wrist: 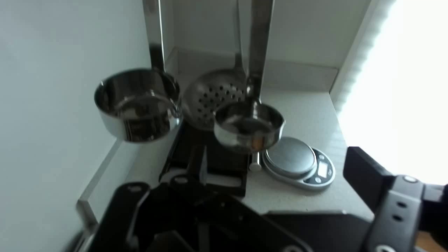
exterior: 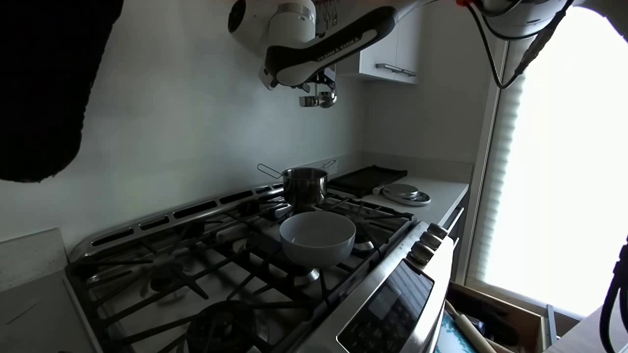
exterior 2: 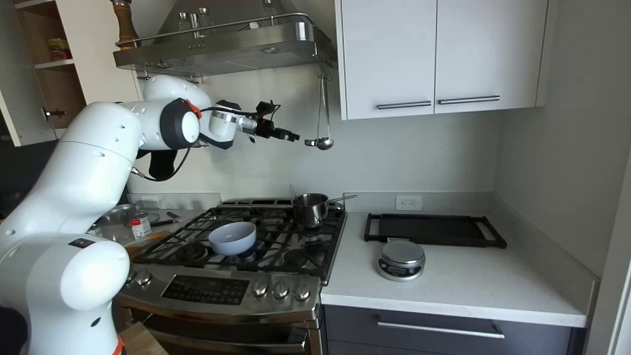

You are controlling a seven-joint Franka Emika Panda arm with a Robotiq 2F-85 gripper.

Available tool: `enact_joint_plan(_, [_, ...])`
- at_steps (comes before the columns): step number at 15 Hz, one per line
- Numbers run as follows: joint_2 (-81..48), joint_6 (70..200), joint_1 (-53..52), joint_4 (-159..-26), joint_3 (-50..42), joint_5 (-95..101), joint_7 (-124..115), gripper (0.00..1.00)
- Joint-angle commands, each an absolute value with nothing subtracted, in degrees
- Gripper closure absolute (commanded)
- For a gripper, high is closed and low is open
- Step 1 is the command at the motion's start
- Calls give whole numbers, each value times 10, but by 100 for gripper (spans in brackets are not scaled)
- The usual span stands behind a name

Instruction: Hang the cooking spoon on the hook

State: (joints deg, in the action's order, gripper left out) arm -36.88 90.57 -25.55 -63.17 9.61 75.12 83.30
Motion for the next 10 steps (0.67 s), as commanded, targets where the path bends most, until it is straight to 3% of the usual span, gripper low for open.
enact_joint_plan(1, [-324, 890, -243, -691, 132, 671, 858, 0])
enact_joint_plan(10, [-234, 986, -182, -839, 223, 461, 921, 0])
